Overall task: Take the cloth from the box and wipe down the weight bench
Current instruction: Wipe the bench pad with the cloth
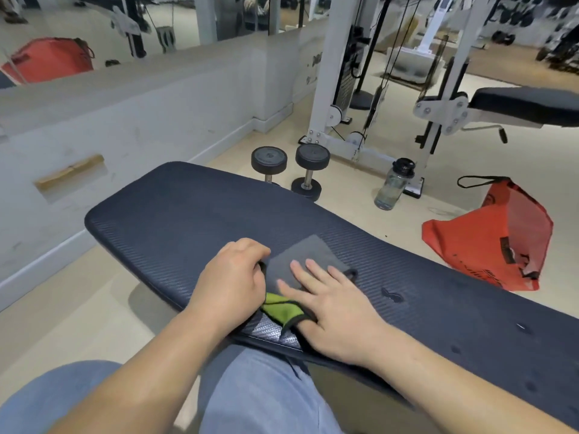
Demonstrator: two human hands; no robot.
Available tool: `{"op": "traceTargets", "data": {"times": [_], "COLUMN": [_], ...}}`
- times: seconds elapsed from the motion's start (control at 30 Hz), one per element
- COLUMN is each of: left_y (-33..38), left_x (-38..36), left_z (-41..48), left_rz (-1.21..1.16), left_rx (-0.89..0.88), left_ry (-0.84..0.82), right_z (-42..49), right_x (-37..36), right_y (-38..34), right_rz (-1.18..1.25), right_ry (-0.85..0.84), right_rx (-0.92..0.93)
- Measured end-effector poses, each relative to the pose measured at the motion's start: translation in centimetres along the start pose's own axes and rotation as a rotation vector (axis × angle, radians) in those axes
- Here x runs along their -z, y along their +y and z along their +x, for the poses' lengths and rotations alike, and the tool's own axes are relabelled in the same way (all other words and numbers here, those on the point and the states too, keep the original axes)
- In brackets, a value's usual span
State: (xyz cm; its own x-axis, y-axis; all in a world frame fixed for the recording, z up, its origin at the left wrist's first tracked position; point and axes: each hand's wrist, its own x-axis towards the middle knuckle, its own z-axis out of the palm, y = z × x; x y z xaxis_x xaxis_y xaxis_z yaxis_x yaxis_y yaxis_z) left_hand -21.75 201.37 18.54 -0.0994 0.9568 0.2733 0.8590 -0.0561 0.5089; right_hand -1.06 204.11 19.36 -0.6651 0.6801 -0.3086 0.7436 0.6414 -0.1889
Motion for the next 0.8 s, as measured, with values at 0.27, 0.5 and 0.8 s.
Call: {"op": "traceTargets", "data": {"times": [0.27, 0.5, 0.8], "left_y": [5.4, 7.4, 5.4], "left_x": [-3.7, -4.5, -2.1], "left_z": [-1.7, -3.0, -1.9], "left_rz": [-0.058, -0.051, 0.018], "left_rx": [-0.244, -0.212, -0.183], "left_ry": [-0.118, -0.134, -0.217], "right_z": [-8.3, -3.0, -9.4], "right_x": [-0.8, 0.4, -1.6], "right_y": [6.7, 9.2, 3.9], "right_rz": [0.011, 0.09, 0.057], "right_ry": [-0.024, 0.103, -0.003], "right_rx": [-0.024, -0.445, -0.256]}}
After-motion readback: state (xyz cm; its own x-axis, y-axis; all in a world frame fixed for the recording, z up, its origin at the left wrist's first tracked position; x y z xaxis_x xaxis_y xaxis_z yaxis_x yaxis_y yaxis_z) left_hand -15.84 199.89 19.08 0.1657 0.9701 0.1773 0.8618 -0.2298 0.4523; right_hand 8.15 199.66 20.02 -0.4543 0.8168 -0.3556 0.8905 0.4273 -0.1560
